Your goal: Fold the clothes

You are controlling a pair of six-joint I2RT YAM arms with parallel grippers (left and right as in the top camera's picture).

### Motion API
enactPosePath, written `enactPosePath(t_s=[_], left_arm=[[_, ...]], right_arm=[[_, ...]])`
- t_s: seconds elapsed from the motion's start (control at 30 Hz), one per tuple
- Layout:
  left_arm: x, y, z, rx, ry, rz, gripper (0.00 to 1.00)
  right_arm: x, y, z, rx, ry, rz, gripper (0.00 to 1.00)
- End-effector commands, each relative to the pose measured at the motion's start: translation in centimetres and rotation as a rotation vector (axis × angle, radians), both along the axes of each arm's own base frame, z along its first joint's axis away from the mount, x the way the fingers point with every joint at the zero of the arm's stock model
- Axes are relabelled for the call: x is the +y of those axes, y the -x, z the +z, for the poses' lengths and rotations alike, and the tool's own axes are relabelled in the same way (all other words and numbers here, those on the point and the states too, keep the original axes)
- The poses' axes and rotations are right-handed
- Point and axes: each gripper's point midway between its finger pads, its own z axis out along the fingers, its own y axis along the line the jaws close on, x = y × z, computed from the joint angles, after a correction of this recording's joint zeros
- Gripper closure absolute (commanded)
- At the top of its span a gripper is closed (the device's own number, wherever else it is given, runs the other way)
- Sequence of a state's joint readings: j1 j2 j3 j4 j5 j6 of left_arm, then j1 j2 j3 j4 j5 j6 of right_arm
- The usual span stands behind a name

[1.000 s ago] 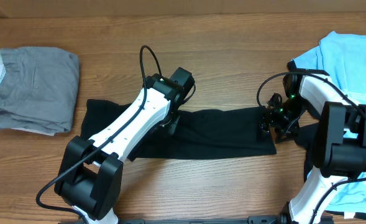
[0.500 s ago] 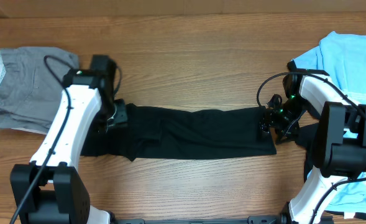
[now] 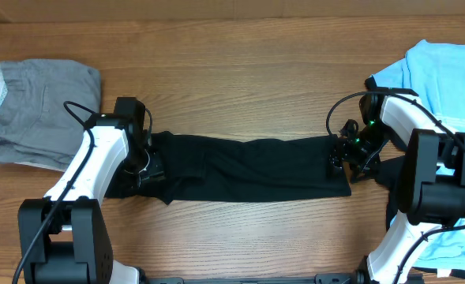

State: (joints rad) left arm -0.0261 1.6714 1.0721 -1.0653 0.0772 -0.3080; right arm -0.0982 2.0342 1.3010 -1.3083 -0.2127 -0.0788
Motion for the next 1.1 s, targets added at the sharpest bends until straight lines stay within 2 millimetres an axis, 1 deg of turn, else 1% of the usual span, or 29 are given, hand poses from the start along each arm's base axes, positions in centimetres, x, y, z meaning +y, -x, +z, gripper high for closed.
enactPosePath(t_s=[0.0, 0.07, 0.17, 0.2, 0.23, 0.27, 0.37, 0.43, 0.47, 0.53, 0.63, 0.7, 0.73, 0.8, 0.9, 0.97, 1.03, 1.07], left_arm=[[1.0, 0.4, 0.0, 0.009, -0.067, 0.029, 0.47], [1.7, 0.3, 0.0, 0.004, -0.110, 0.062, 0.46], [2.0, 0.0, 0.0, -0.006, -0.124, 0.071, 0.45], [2.6, 0.0, 0.0, -0.008, -0.160, 0.086, 0.45], [3.1, -0.2, 0.0, -0.021, -0.192, 0.101, 0.43], [2.8, -0.8, -0.1, -0.044, -0.176, 0.104, 0.42], [2.7, -1.5, -0.2, -0.073, -0.166, 0.107, 0.44], [2.5, -1.9, -0.4, -0.089, -0.155, 0.109, 0.53], [2.4, -1.8, -0.5, -0.090, -0.150, 0.110, 0.59], [2.4, -1.7, -0.6, -0.084, -0.150, 0.109, 0.66], [2.2, -1.5, -0.7, -0.077, -0.136, 0.109, 0.81], [2.1, -1.5, -0.7, -0.076, -0.133, 0.109, 0.93], [2.2, -1.5, -0.6, -0.077, -0.133, 0.111, 0.96], [2.4, -1.5, -0.4, -0.075, -0.133, 0.118, 0.96], [3.5, -2.4, 1.0, -0.087, -0.130, 0.149, 0.96], [3.8, -2.7, 1.5, -0.092, -0.105, 0.150, 0.96], [4.0, -2.6, 1.5, -0.089, -0.096, 0.163, 0.96], [4.0, -2.9, 1.7, -0.097, -0.082, 0.164, 0.96]], right_arm=[[0.0, -0.2, 0.6, -0.018, 0.001, -0.026, 0.32], [0.0, -0.2, 0.6, -0.019, 0.001, -0.026, 0.31], [0.0, -0.2, 0.6, -0.019, 0.001, -0.026, 0.31], [0.0, -0.2, 0.6, -0.020, 0.001, -0.027, 0.31], [0.0, -0.2, 0.6, -0.019, 0.002, -0.029, 0.31], [0.0, -0.2, 0.6, -0.019, 0.002, -0.029, 0.31], [0.0, -0.2, 0.6, -0.019, 0.002, -0.028, 0.31], [0.0, -0.2, 0.6, -0.018, 0.002, -0.028, 0.31], [0.0, -0.2, 0.6, -0.018, 0.002, -0.028, 0.31], [0.0, -0.2, 0.6, -0.018, 0.002, -0.028, 0.31], [0.0, -0.2, 0.6, -0.018, 0.002, -0.028, 0.31], [0.0, -0.2, 0.6, -0.018, 0.002, -0.028, 0.31], [0.0, -0.2, 0.6, -0.018, 0.002, -0.028, 0.31], [0.0, -0.2, 0.6, -0.018, 0.002, -0.028, 0.31], [0.0, -0.2, 0.6, -0.019, 0.002, -0.028, 0.31], [0.0, -0.2, 0.6, -0.019, 0.002, -0.028, 0.31], [0.0, -0.2, 0.6, -0.019, 0.002, -0.028, 0.31], [0.0, -0.2, 0.6, -0.019, 0.002, -0.028, 0.31]])
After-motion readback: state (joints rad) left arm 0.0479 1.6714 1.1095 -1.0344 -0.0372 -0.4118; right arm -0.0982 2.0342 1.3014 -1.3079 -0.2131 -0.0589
